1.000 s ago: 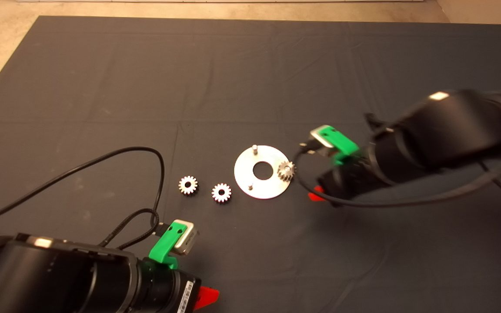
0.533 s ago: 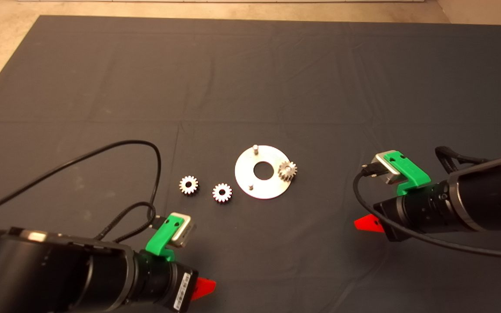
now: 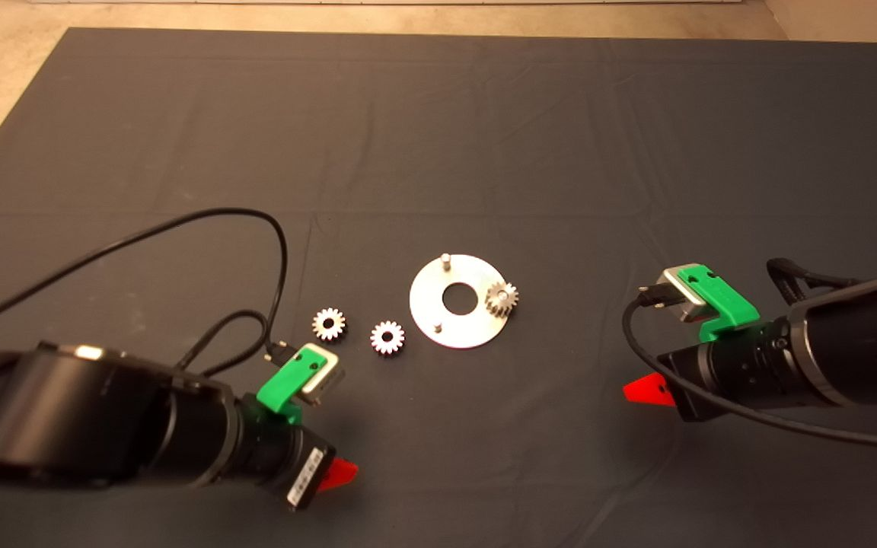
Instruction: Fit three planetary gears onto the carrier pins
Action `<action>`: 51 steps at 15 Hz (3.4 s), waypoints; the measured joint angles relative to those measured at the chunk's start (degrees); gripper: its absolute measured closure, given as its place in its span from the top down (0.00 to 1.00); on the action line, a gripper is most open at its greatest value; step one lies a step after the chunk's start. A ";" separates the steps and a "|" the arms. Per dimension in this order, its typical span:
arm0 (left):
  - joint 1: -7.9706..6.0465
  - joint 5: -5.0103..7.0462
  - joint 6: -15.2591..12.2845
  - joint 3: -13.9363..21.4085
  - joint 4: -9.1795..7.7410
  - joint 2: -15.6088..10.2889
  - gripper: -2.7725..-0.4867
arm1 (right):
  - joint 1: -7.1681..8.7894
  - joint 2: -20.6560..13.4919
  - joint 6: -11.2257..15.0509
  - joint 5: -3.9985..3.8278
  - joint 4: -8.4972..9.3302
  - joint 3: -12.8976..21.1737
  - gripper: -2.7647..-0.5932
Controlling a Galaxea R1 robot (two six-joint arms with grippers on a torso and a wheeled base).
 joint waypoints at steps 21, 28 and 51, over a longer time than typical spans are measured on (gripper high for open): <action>-6.75 11.71 23.12 -19.67 -8.81 9.98 0.55 | -0.15 -0.15 0.00 0.17 0.02 -0.02 0.47; -6.72 9.22 24.13 -22.67 -8.89 10.38 0.55 | -0.16 -0.11 0.00 0.43 0.02 -0.02 0.47; -6.13 6.19 24.14 -25.74 -8.81 12.39 0.55 | -0.16 0.05 0.02 0.52 0.02 -0.02 0.47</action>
